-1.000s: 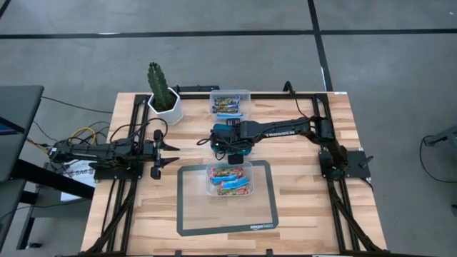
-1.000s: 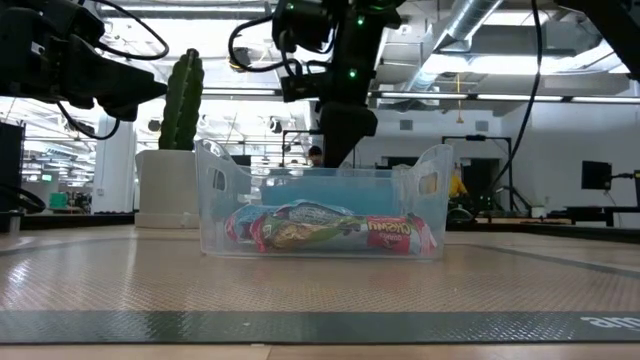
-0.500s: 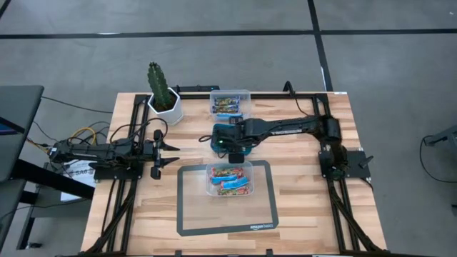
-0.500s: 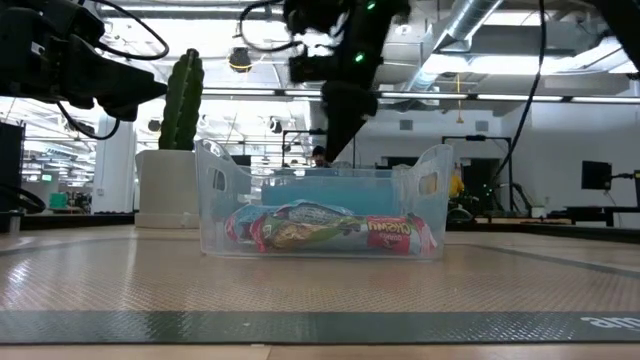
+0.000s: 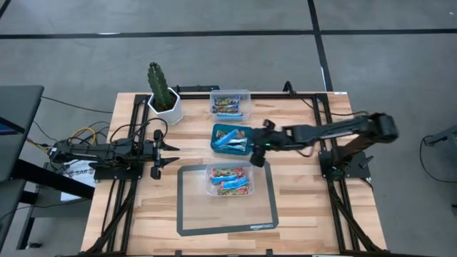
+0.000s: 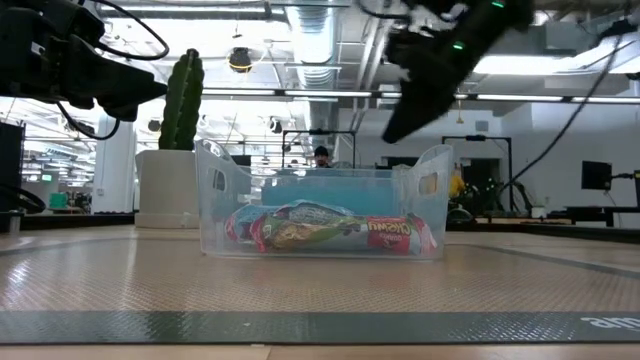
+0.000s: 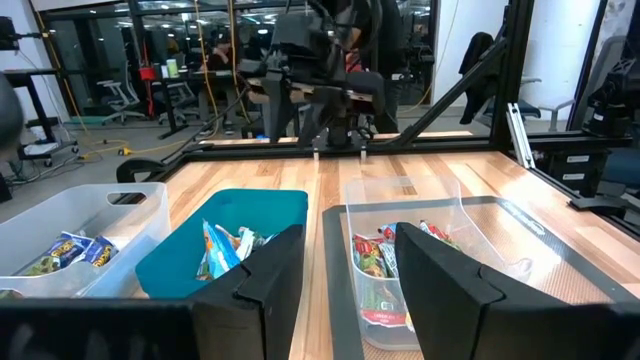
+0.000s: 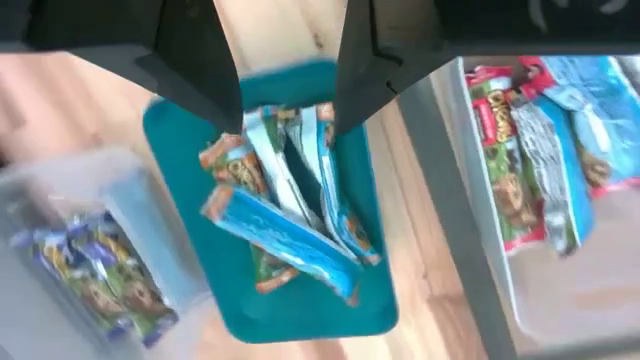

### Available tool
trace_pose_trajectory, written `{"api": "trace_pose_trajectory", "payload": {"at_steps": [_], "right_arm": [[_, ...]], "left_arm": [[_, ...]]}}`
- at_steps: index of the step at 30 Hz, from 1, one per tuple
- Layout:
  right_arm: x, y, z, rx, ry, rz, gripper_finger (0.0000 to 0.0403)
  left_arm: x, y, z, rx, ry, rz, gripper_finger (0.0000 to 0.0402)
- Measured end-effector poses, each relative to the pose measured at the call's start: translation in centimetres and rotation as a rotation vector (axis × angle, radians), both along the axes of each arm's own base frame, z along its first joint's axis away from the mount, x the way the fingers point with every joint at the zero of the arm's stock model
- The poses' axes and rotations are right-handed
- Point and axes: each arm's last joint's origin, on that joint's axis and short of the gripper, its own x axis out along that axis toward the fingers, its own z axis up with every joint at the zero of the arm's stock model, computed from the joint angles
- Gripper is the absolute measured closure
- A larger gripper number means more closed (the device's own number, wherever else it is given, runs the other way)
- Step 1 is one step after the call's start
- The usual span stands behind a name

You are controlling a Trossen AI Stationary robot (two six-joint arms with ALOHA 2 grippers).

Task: Pick and place Granola Bars by type
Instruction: Return to home position

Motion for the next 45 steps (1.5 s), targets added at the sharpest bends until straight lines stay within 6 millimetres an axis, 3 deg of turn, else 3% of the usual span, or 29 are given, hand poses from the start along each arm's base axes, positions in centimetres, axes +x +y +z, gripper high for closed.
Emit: {"api": "trace_pose_trajectory", "payload": {"at_steps": [4,7,13,21,35,45], "right_arm": [[-3.4,0.4,-1.9,0.044,-0.127,-0.026,0.0248],[-5.3,0.9,-3.7,0.073,-0.215,0.051,0.0246],[-8.0,1.8,-6.6,0.150,-0.391,0.208,0.0248],[-11.2,1.9,-9.2,0.195,-0.456,0.225,0.0257],[-14.9,1.8,-10.7,0.224,-0.517,0.220,0.0261],[-15.5,1.8,-9.7,0.198,-0.586,0.297,0.0260]], "left_arm": [[0.0,0.0,0.0,0.000,0.000,0.000,0.0248],[0.0,0.0,0.0,0.000,0.000,0.000,0.0248],[0.0,0.0,0.0,0.000,0.000,0.000,0.0248],[0.0,0.0,0.0,0.000,0.000,0.000,0.0248],[0.0,0.0,0.0,0.000,0.000,0.000,0.0248],[0.0,0.0,0.0,0.000,0.000,0.000,0.0248]]}}
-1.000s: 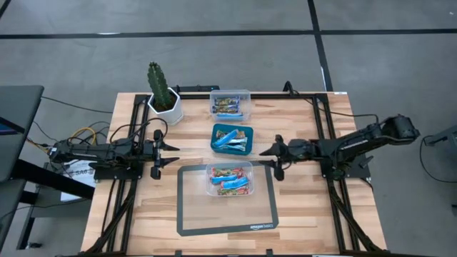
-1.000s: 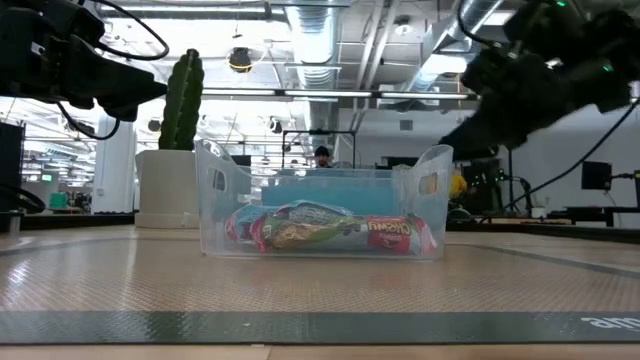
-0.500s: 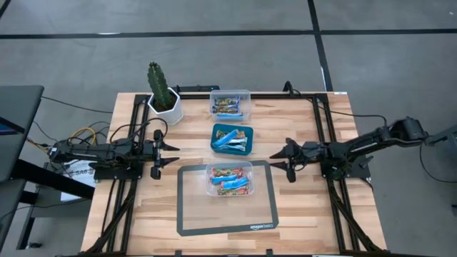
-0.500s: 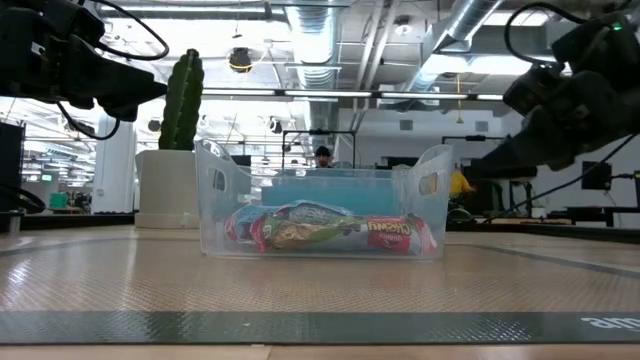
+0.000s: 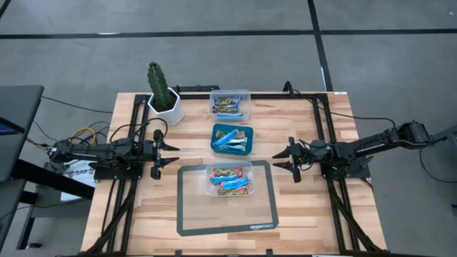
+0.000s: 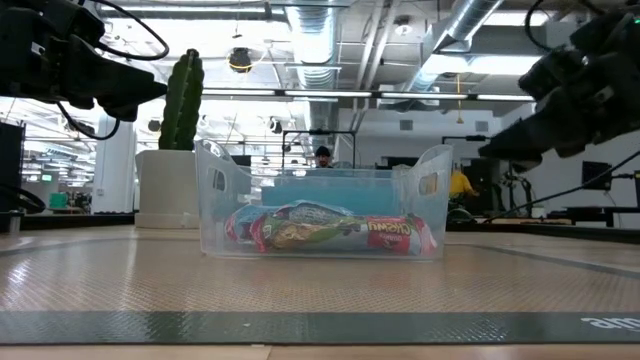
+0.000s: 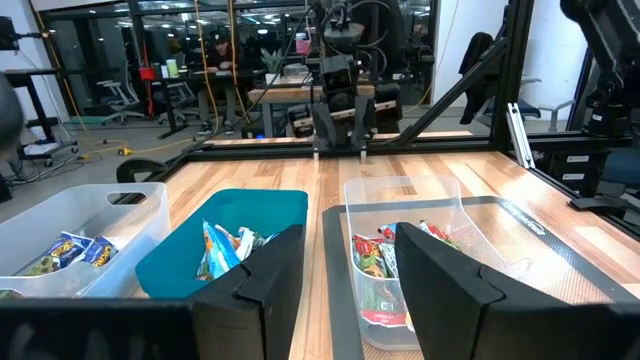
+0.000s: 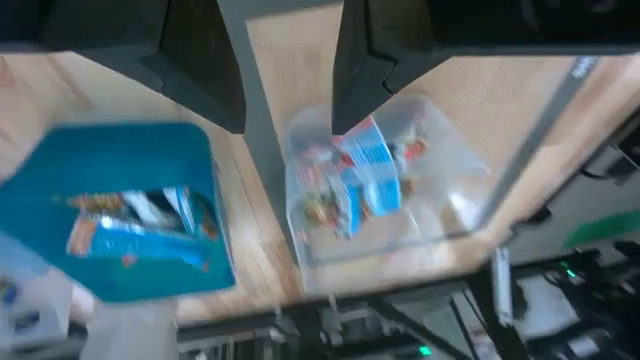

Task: Pick and place Granola Bars by type
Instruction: Return to home position

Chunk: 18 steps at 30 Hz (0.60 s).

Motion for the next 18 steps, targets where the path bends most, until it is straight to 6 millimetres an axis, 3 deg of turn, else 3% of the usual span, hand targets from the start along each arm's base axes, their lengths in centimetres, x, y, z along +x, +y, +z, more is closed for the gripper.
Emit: {"api": "trace_pose_trajectory", "payload": {"at_steps": [7,18], "right_arm": [[-0.9,0.0,1.3,-0.036,-0.090,0.017,0.0263],[-3.3,-0.2,1.2,0.001,-0.049,0.003,0.0266]], "left_arm": [[0.0,0.0,0.0,0.000,0.000,0.000,0.0248],[0.0,0.0,0.0,0.000,0.000,0.000,0.0248]]}}
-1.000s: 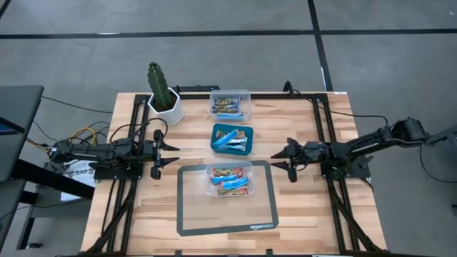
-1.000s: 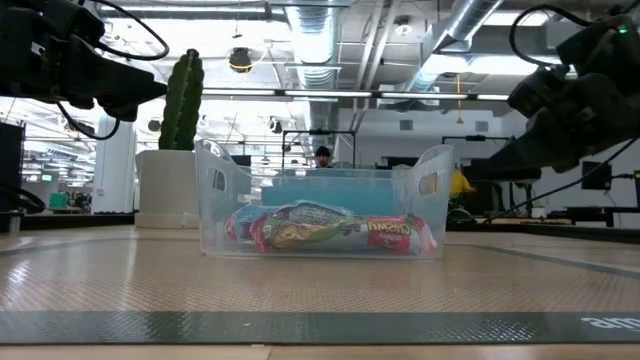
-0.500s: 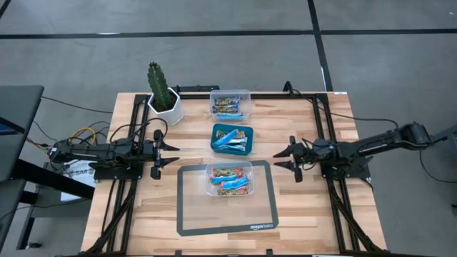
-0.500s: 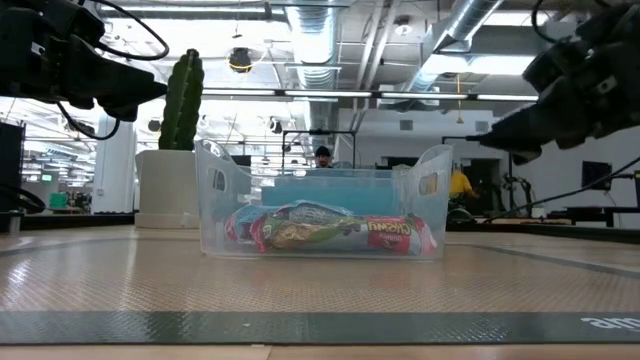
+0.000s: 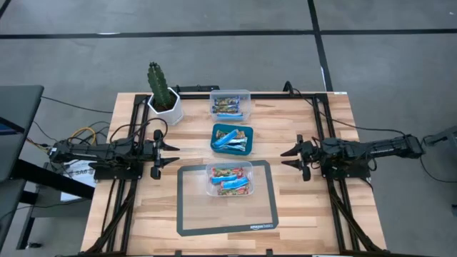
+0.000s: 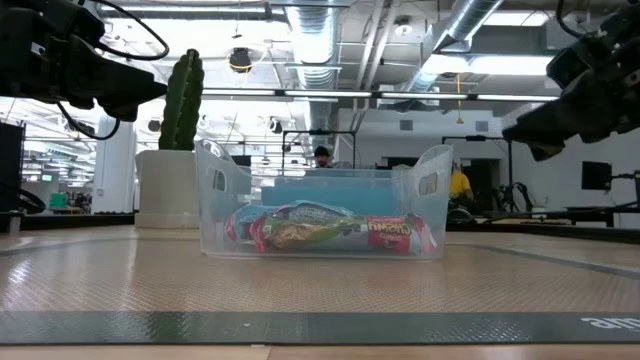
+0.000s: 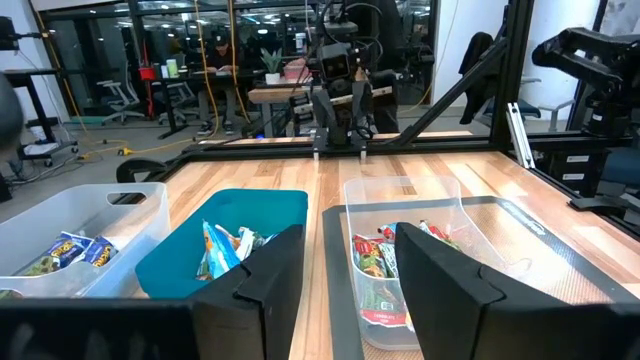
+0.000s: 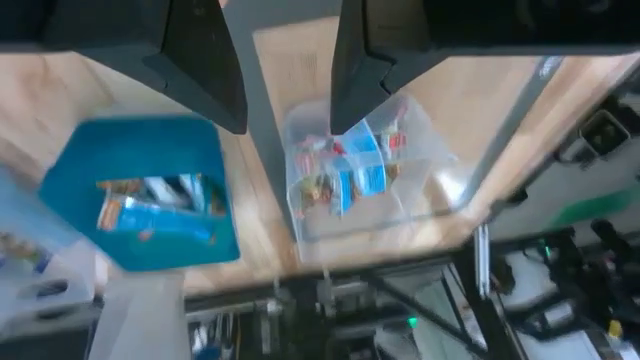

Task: Pick and place Granola Bars by type
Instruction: Return to home position

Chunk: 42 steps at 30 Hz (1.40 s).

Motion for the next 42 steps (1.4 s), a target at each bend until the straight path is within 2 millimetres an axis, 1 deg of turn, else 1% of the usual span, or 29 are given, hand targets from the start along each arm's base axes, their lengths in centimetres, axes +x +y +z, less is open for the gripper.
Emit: {"api": "trace_pose_trajectory", "payload": {"at_steps": [2,7,18,42], "right_arm": [[-0.1,0.0,0.3,0.003,-0.036,-0.001,0.0266],[-0.3,-0.1,0.6,0.005,-0.062,-0.009,0.0264],[-0.1,-1.1,0.3,0.002,-0.038,-0.100,0.0264],[-0.2,-1.2,0.3,0.002,-0.036,-0.107,0.0264]], "left_arm": [[0.0,0.0,0.0,0.000,0.000,0.000,0.0248],[0.0,0.0,0.0,0.000,0.000,0.000,0.0248],[0.0,0.0,0.0,0.000,0.000,0.000,0.0248],[0.0,0.0,0.0,0.000,0.000,-0.001,0.0248]]}}
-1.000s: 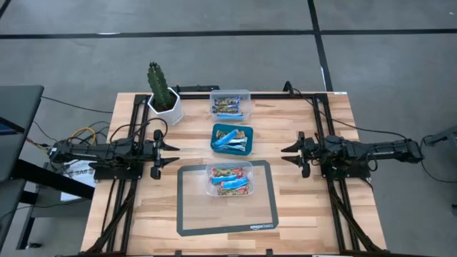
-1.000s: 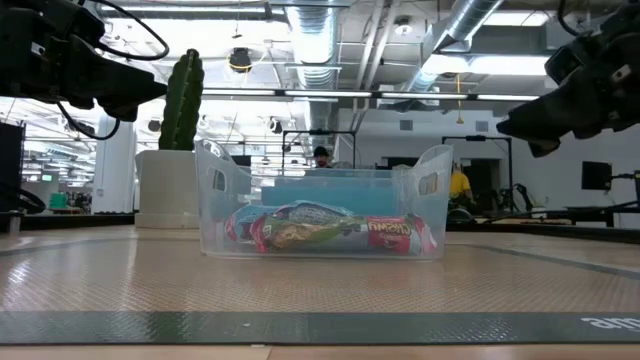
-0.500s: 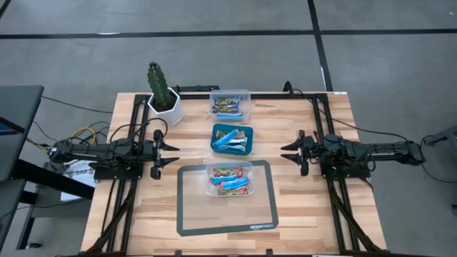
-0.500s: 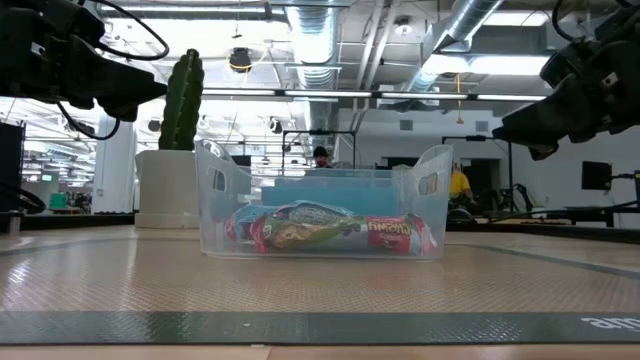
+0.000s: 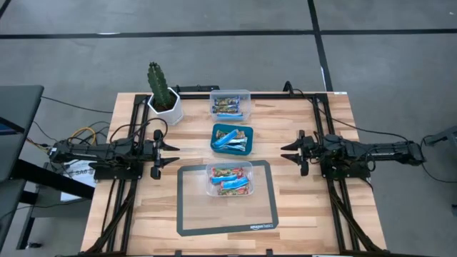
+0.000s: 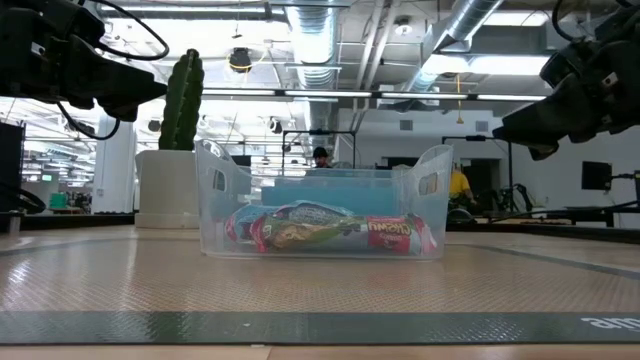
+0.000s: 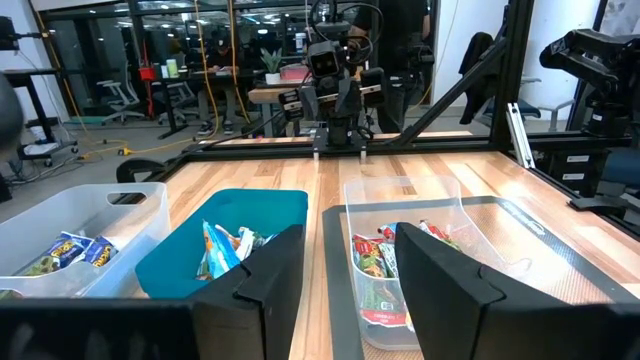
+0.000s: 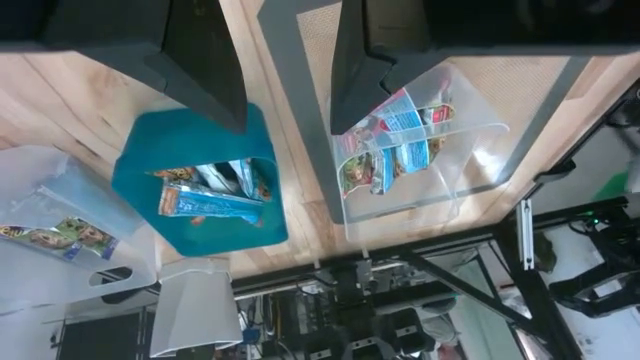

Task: Pick and place Granola Bars by type
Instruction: Return to home position

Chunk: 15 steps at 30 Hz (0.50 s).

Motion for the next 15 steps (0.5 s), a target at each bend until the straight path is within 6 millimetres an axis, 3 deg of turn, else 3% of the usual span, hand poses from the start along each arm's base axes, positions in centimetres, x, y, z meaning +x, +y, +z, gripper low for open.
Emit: {"api": "trace_pose_trajectory", "payload": {"at_steps": [15], "right_arm": [[0.00,0.00,-0.02,0.000,0.001,0.000,0.0269]], "left_arm": [[0.00,0.00,0.00,0.000,0.000,0.001,0.0248]]}}
